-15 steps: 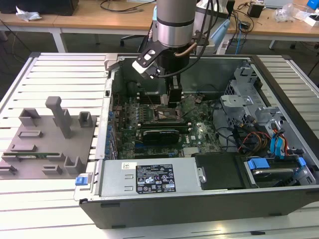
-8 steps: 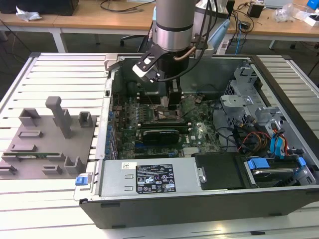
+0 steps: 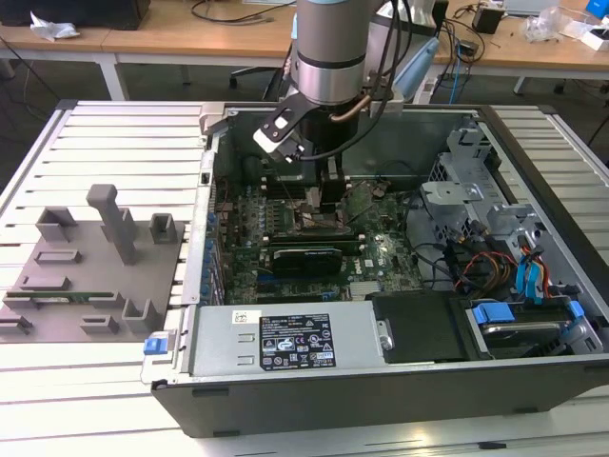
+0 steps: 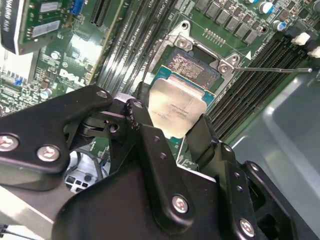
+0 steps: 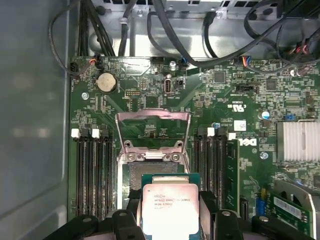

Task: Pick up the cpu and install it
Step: 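Place the cpu into insertion slot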

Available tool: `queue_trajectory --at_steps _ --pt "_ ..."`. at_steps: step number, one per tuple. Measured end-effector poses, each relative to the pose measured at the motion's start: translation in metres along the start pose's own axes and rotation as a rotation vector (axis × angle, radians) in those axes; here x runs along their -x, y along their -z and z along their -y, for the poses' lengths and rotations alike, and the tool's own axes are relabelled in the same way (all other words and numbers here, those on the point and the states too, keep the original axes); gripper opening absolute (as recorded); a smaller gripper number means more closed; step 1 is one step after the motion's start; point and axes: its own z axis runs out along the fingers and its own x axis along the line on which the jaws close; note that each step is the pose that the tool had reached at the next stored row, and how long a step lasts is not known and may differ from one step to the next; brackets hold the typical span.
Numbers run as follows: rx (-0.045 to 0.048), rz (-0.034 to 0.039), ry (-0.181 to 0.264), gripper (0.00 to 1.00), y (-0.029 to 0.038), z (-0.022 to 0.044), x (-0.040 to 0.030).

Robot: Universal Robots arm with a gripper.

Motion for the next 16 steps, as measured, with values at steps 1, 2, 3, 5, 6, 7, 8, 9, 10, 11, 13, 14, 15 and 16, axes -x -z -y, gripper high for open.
queue_trajectory --at_steps 1,2,3,5,6,7,8,9,10,11,13,14,15,16 --pt "-0.0001 0.0001 0.0 0.54 -0.0014 0.0 -0.0003" --pt "-0.0001 0.0 0.0 0.54 -0.0053 0.0003 -0.0012" --pt "-0.0001 0.0 0.0 0.54 -0.0081 0.0005 -0.0024" --pt "-0.0002 0.0001 0.0 0.54 -0.012 0.0007 -0.0042" --pt "-0.0004 0.0001 0.0 0.54 -0.014 0.0009 -0.0057" --pt "-0.0007 -0.0001 0.0 0.54 -0.0157 0.001 -0.0068" --pt "-0.0012 -0.0001 0.0 0.54 -0.0169 0.001 -0.0073" --pt "-0.0023 0.0 0.0 0.54 -0.0185 0.0011 -0.0078" --pt "-0.0032 0.0 0.0 0.54 -0.02 0.0012 -0.0082" --pt "-0.0043 0.0 0.0 0.54 -0.0226 0.0014 -0.0089" --pt "-0.0068 0.0 0.0 0.54 -0.0282 0.0017 -0.0096" --pt "-0.0079 0.0 0.0 0.54 -0.0306 0.0019 -0.0098" --pt "-0.0084 0.0 0.0 0.54 -0.0321 0.0021 -0.0098" --pt "-0.0088 0.0 0.0 0.54 -0.0332 0.0021 -0.0098"
